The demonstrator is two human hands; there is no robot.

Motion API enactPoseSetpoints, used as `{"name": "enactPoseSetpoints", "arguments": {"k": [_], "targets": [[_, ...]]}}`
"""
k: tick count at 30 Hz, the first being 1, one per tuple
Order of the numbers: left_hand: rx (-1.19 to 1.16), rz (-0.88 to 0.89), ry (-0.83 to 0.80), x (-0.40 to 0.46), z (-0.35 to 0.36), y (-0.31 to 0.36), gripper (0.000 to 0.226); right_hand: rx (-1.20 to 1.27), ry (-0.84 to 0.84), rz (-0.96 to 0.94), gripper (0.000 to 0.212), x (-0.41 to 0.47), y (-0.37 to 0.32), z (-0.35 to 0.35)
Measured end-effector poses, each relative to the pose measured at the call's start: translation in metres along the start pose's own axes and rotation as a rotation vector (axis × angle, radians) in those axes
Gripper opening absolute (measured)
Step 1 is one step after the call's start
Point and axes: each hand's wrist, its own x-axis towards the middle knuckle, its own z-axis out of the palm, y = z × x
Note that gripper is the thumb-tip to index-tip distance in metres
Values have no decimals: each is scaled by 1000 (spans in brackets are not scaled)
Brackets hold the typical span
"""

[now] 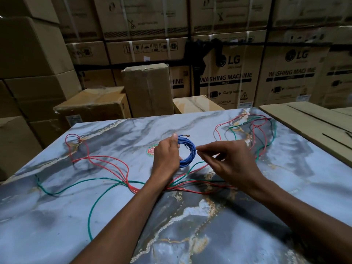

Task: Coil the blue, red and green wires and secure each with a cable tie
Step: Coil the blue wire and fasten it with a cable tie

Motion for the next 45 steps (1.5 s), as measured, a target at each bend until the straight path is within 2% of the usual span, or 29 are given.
{"name": "enactPoseSetpoints", "arguments": {"k": [5,10,16,25,30,35,42,45], "targets": [[-32,48,-52,-2,0,1,42,-261,32,-261,15,6,1,7],[-148,125,-93,-7,3,4,44,-439,76,-385,12,8,5,11],[-335,165,-170,-11,6,4,41,-570,208,-574,12,7,1,6],[-319,195,-145,-12,7,3,46,-529,171,-521,23,-1,-2,14],[-292,193,-168,-16,8,8,44,-496,179,-577,18,5,4,7],[-247,217,-154,-19,8,12,43,-581,234,-649,7,10,7,1],[-174,248,-119,-18,10,8,39,-652,327,-647,29,15,2,1],[-148,297,-94,-21,9,10,37,-641,322,-628,31,16,1,2]]}}
